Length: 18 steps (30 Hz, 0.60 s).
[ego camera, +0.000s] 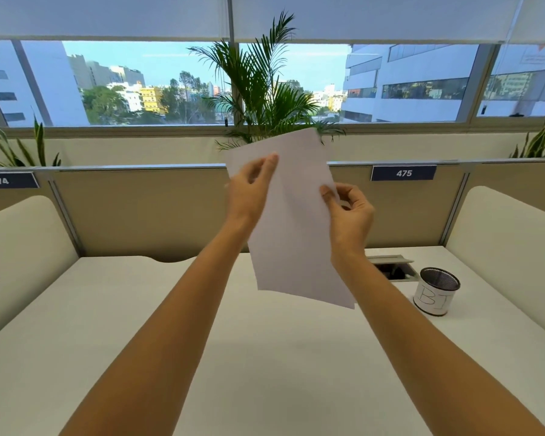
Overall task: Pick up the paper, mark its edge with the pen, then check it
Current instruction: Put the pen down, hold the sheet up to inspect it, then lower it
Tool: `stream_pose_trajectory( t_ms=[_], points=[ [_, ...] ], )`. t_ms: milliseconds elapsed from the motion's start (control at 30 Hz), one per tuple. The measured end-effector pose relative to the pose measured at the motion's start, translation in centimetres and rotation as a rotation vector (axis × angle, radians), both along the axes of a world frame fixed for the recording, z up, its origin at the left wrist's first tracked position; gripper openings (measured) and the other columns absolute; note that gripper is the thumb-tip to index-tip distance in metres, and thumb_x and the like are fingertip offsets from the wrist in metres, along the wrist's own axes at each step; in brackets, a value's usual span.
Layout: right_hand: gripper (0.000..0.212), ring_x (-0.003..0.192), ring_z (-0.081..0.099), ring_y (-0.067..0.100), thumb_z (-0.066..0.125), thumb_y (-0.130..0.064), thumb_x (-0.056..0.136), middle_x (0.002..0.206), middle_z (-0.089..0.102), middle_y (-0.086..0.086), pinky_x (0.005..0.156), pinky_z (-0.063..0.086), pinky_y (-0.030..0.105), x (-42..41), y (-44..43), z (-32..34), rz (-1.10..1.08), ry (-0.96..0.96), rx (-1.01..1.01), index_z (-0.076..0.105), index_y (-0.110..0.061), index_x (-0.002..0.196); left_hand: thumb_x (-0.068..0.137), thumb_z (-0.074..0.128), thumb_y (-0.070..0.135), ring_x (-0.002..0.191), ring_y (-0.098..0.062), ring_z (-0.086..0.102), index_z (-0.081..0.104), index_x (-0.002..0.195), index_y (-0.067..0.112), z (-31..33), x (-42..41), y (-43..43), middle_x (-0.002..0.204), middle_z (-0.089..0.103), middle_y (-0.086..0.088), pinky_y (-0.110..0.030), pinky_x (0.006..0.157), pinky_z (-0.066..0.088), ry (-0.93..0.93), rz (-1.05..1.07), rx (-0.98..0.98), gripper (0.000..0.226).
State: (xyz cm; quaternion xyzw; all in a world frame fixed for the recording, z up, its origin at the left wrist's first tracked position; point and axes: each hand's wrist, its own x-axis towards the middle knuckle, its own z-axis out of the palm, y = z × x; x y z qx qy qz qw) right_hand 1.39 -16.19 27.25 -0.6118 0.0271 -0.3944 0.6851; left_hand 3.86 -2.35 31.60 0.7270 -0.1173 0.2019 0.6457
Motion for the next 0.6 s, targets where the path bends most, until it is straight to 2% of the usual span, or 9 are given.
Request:
stream_pose_trajectory(
  t_ms=[67, 133, 200, 300, 367, 467, 533, 600],
  points=[
    [0.012, 0.077, 0.061, 0.012, 0.066, -0.028, 0.085, 0.085, 0.068, -0.004, 0.066, 0.054, 0.029, -0.1, 1.7, -0.5, -0.053, -0.031, -0.133, 0.068, -0.018, 0.089, 0.081, 0.053, 0.055, 0.113, -0.019, 0.059, 0.058, 0.122, 0.018, -0.2, -0.7, -1.3, 0.122, 0.064, -0.003, -0.045, 0.100, 0.046, 0.063, -0.116, 0.031, 0.055],
    [0.013, 0.078, 0.064, 0.009, 0.064, -0.029, 0.086, 0.089, 0.071, -0.006, 0.067, 0.054, 0.026, -0.4, 3.1, -1.0, -0.067, -0.049, -0.223, 0.070, -0.020, 0.094, 0.078, 0.057, 0.056, 0.117, -0.020, 0.057, 0.052, 0.129, 0.018, -0.4, -0.7, -1.8, 0.127, 0.061, -0.005, -0.045, 0.100, 0.046, 0.110, -0.156, 0.013, 0.063],
    [0.019, 0.082, 0.065, 0.004, 0.063, -0.028, 0.087, 0.100, 0.073, -0.007, 0.072, 0.054, 0.020, -0.5, 4.1, -1.5, -0.064, -0.036, -0.311, 0.070, -0.023, 0.105, 0.083, 0.059, 0.041, 0.115, -0.024, 0.058, 0.052, 0.128, 0.014, -0.7, -0.4, -1.7, 0.123, 0.061, -0.013, -0.045, 0.097, 0.049, 0.117, -0.119, 0.005, 0.053],
    [0.034, 0.097, 0.064, 0.007, 0.061, -0.032, 0.088, 0.117, 0.069, -0.005, 0.082, 0.055, 0.026, -0.6, 4.8, -2.4, 0.038, 0.011, -0.497, 0.063, -0.024, 0.120, 0.088, 0.048, 0.011, 0.092, -0.027, 0.060, 0.060, 0.105, 0.005, -1.0, 0.0, -0.9, 0.098, 0.064, -0.015, -0.036, 0.078, 0.052, 0.076, 0.006, 0.054, 0.022],
    [0.040, 0.110, 0.058, 0.007, 0.060, -0.034, 0.088, 0.128, 0.062, -0.003, 0.093, 0.051, 0.027, -0.6, 4.8, -3.0, 0.166, 0.024, -0.571, 0.058, -0.023, 0.126, 0.089, 0.042, 0.004, 0.090, -0.023, 0.058, 0.061, 0.105, 0.005, -1.2, 0.1, -0.1, 0.100, 0.064, -0.013, -0.034, 0.077, 0.050, 0.074, 0.013, 0.069, 0.025],
    [0.042, 0.113, 0.055, 0.006, 0.056, -0.038, 0.089, 0.131, 0.059, -0.006, 0.098, 0.047, 0.029, -0.2, 3.0, -3.1, 0.275, 0.101, -0.471, 0.055, -0.026, 0.129, 0.092, 0.043, 0.004, 0.094, -0.024, 0.060, 0.060, 0.112, 0.008, -1.0, 0.3, 1.9, 0.103, 0.065, -0.010, -0.039, 0.085, 0.048, 0.083, -0.079, 0.013, 0.026],
    [0.043, 0.116, 0.053, 0.007, 0.057, -0.039, 0.089, 0.132, 0.056, -0.011, 0.101, 0.043, 0.029, 0.4, 0.8, -2.9, 0.262, 0.137, -0.276, 0.052, -0.028, 0.131, 0.093, 0.044, 0.003, 0.085, -0.017, 0.063, 0.060, 0.108, 0.013, -0.7, 0.5, 3.5, 0.094, 0.066, -0.002, -0.036, 0.081, 0.050, 0.085, -0.171, -0.034, 0.024],
    [0.051, 0.125, 0.047, 0.011, 0.057, -0.040, 0.089, 0.141, 0.048, -0.009, 0.105, 0.038, 0.031, 1.0, -1.6, -2.8, 0.221, 0.183, -0.138, 0.045, -0.028, 0.137, 0.093, 0.044, 0.004, 0.078, -0.009, 0.067, 0.060, 0.105, 0.017, -0.6, 0.5, 5.1, 0.094, 0.067, 0.002, -0.029, 0.076, 0.056, 0.095, -0.290, -0.078, 0.024]
  ],
)
